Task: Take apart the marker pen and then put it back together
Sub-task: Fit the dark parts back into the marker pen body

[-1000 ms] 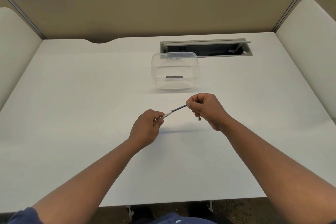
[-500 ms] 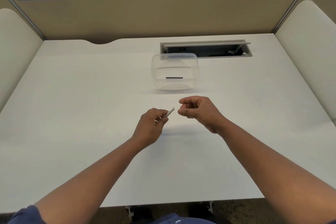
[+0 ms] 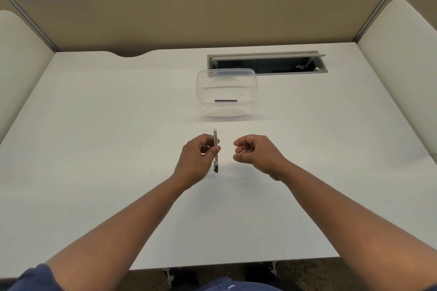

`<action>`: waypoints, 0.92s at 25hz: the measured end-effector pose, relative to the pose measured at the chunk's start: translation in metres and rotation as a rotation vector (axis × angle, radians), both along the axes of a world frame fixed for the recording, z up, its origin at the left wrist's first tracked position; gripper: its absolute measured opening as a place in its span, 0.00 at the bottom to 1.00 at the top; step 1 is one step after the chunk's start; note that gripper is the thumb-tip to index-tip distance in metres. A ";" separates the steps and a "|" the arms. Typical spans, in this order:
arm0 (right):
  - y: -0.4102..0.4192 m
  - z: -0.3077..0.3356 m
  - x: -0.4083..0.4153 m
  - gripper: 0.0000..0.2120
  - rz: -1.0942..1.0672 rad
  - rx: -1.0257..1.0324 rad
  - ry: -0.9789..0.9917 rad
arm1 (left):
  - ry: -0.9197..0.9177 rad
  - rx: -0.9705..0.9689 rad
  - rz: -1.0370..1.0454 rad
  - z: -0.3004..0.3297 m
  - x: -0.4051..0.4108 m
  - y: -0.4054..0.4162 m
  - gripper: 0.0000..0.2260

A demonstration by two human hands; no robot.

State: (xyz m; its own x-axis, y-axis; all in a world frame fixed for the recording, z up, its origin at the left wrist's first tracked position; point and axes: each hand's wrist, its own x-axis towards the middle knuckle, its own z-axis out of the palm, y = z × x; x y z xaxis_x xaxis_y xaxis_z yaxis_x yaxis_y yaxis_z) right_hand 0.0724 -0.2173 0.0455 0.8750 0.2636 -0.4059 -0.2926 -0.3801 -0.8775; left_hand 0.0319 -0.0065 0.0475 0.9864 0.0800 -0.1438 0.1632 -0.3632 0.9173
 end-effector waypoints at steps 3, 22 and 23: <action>-0.003 -0.010 0.000 0.11 -0.028 -0.119 -0.062 | 0.012 -0.013 0.009 0.000 0.000 -0.001 0.05; -0.032 -0.057 0.008 0.06 -0.167 -0.611 -0.114 | 0.049 -0.051 0.025 -0.008 0.001 0.005 0.05; -0.032 -0.057 0.008 0.06 -0.168 -0.609 -0.114 | 0.046 -0.049 0.025 -0.008 0.001 0.005 0.05</action>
